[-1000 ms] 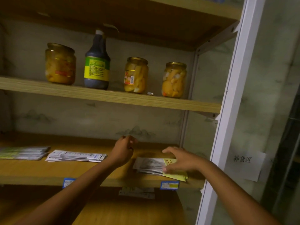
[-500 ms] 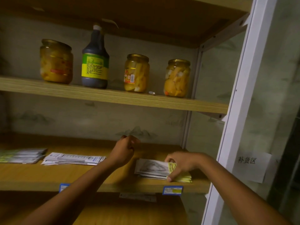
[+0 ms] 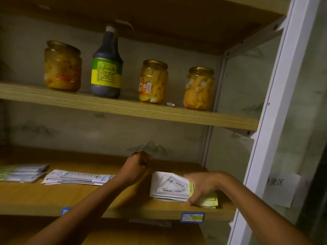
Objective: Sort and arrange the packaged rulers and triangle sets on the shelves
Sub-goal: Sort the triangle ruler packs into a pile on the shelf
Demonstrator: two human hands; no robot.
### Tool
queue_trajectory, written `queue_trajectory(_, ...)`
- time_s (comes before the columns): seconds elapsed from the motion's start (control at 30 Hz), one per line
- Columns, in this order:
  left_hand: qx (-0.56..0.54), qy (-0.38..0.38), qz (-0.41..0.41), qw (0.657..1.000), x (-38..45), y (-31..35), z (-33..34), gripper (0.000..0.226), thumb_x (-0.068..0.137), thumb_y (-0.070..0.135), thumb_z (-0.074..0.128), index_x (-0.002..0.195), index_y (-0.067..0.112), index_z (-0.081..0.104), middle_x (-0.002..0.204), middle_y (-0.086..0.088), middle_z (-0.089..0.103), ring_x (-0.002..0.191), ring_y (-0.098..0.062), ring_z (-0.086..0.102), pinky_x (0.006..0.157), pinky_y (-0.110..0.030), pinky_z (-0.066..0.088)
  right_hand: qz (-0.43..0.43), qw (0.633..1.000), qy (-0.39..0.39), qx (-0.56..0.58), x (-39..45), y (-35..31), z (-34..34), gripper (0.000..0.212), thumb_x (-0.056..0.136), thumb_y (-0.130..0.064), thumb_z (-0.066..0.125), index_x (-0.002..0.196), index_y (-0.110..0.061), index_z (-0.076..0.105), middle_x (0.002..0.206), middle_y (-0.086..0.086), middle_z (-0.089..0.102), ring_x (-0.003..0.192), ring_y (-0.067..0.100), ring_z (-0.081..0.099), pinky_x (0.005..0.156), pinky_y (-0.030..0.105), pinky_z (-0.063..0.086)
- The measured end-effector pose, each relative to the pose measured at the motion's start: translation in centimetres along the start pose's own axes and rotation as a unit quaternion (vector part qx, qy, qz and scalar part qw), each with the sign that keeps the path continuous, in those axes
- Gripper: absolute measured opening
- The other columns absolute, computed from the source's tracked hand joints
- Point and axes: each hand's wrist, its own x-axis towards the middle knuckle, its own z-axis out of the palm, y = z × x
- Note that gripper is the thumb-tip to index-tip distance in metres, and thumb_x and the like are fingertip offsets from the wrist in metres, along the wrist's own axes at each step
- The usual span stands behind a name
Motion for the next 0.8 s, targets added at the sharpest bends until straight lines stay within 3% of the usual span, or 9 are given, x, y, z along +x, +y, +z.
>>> queue_trajectory(0.13, -0.088, -0.030, -0.030, 0.995, 0.3, -0.5, 0.8, 0.004, 0.094, 0.025, 0.057, 0.096, 0.027, 0.060, 0.107, 0.001, 0.065, 0.101, -0.017, 0.062, 0.092, -0.040, 0.052, -0.009, 0.998, 0.046, -0.035, 0.4, 0.7, 0.5, 0.064, 0.072, -0.032, 0.081, 0.125, -0.025, 0.047, 0.124, -0.007, 0.056, 0.113, 0.013, 0.053, 0.098, 0.034, 0.049)
queue_trajectory(0.27, -0.158, -0.135, -0.028, 0.978, 0.5, 0.6, 1.2, 0.060, 0.074, 0.062, 0.067, 0.119, 0.024, 0.057, 0.115, 0.007, 0.067, 0.105, -0.009, 0.064, 0.095, -0.037, 0.052, -0.013, 0.987, 0.152, -0.055, 0.8, 0.7, 0.6, 0.065, 0.066, -0.038, 0.080, 0.120, -0.026, 0.046, 0.113, -0.007, 0.056, 0.100, 0.014, 0.056, 0.087, 0.035, 0.054)
queue_trajectory(0.3, -0.180, -0.160, -0.029, 0.970, 0.6, 1.1, 1.3, 0.065, 0.071, 0.061, 0.070, 0.123, 0.024, 0.055, 0.117, 0.007, 0.067, 0.106, -0.009, 0.064, 0.095, -0.034, 0.052, -0.016, 0.982, 0.179, -0.056, 0.9, 0.6, 0.6, 0.066, 0.065, -0.039, 0.080, 0.121, -0.027, 0.046, 0.113, -0.006, 0.057, 0.099, 0.016, 0.057, 0.087, 0.038, 0.054)
queue_trajectory(0.43, -0.218, -0.175, 0.001, 0.960, 1.4, 2.1, 1.7, 0.038, 0.078, 0.027, 0.077, 0.113, 0.022, 0.064, 0.108, 0.005, 0.072, 0.099, -0.009, 0.069, 0.091, -0.027, 0.054, -0.031, 0.970, 0.236, -0.055, 1.7, 0.2, -0.2, 0.066, 0.067, -0.036, 0.079, 0.123, -0.030, 0.045, 0.114, -0.007, 0.060, 0.095, 0.014, 0.061, 0.080, 0.037, 0.057)
queue_trajectory(0.53, -0.218, -0.135, 0.000, 0.967, 2.1, 1.6, 2.3, 0.035, 0.076, 0.026, 0.079, 0.108, 0.020, 0.067, 0.103, 0.004, 0.074, 0.093, -0.007, 0.070, 0.087, -0.026, 0.055, -0.026, 0.959, 0.269, -0.089, 2.4, 0.0, -0.6, 0.080, 0.071, -0.034, 0.079, 0.139, -0.024, 0.036, 0.127, -0.001, 0.058, 0.107, 0.018, 0.060, 0.084, 0.037, 0.056)
queue_trajectory(0.63, -0.243, -0.102, -0.029, 0.964, 2.4, 0.2, 3.3, 0.041, 0.070, 0.029, 0.082, 0.107, 0.018, 0.067, 0.102, 0.003, 0.074, 0.093, -0.011, 0.071, 0.090, -0.035, 0.055, 0.001, 0.954, 0.284, -0.091, 3.4, 0.6, -0.8, 0.098, 0.065, -0.051, 0.082, 0.145, -0.025, 0.031, 0.140, -0.001, 0.050, 0.123, 0.020, 0.052, 0.097, 0.036, 0.049)
queue_trajectory(0.73, -0.248, -0.067, -0.048, 0.965, 2.7, -0.7, 3.7, 0.047, 0.066, 0.032, 0.084, 0.107, 0.019, 0.065, 0.103, 0.003, 0.074, 0.093, -0.009, 0.071, 0.090, -0.035, 0.055, 0.036, 0.937, 0.348, 0.012, 4.4, 2.2, -0.3, 0.087, 0.046, -0.078, 0.076, 0.119, -0.037, 0.050, 0.120, -0.009, 0.059, 0.108, 0.013, 0.058, 0.090, 0.036, 0.052)
queue_trajectory(0.8, -0.244, -0.047, -0.043, 0.968, 3.0, -1.2, 3.6, 0.049, 0.067, 0.034, 0.083, 0.110, 0.021, 0.064, 0.108, 0.005, 0.072, 0.097, -0.006, 0.069, 0.091, -0.031, 0.054, 0.023, 0.901, 0.392, 0.182, 5.1, 3.5, 0.5, 0.084, 0.038, -0.079, 0.080, 0.105, -0.034, 0.057, 0.106, -0.011, 0.066, 0.097, 0.009, 0.066, 0.085, 0.037, 0.056)
